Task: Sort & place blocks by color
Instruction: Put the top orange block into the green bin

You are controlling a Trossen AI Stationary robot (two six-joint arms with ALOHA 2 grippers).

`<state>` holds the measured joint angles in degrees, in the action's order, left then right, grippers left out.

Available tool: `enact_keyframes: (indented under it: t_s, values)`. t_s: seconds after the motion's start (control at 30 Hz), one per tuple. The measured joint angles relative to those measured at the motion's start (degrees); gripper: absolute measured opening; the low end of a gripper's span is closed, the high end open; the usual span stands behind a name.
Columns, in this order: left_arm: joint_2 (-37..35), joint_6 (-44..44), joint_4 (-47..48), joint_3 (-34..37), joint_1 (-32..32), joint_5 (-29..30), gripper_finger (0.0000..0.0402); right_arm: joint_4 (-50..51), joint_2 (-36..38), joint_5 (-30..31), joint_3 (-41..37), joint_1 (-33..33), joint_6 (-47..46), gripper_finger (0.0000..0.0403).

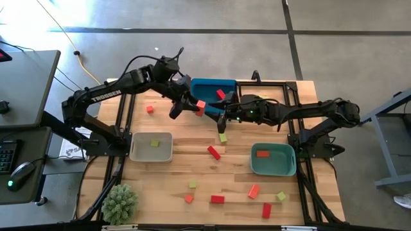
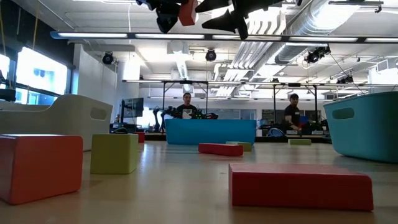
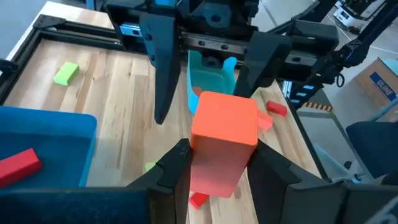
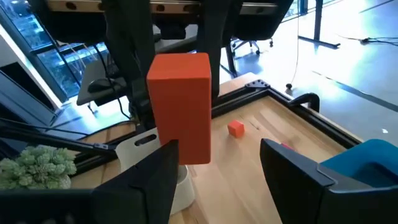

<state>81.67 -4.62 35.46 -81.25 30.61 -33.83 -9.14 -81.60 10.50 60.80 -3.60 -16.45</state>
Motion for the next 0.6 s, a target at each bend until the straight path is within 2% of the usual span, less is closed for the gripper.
enact_keyframes:
  t_s: [0.27, 0.6]
  values:
    - [0.0, 2.2, -1.5, 0.0, -0.5, 2.1, 0.0102, 0.1, 0.0, -4.1, 0.0, -0.2, 0.4, 0.0213]
    - [0.0, 2.6, -3.2, 0.0, -1.6, 2.3, 0.0102, -1.1, 0.0, -2.6, 0.0, -0.2, 1.5, 0.0213]
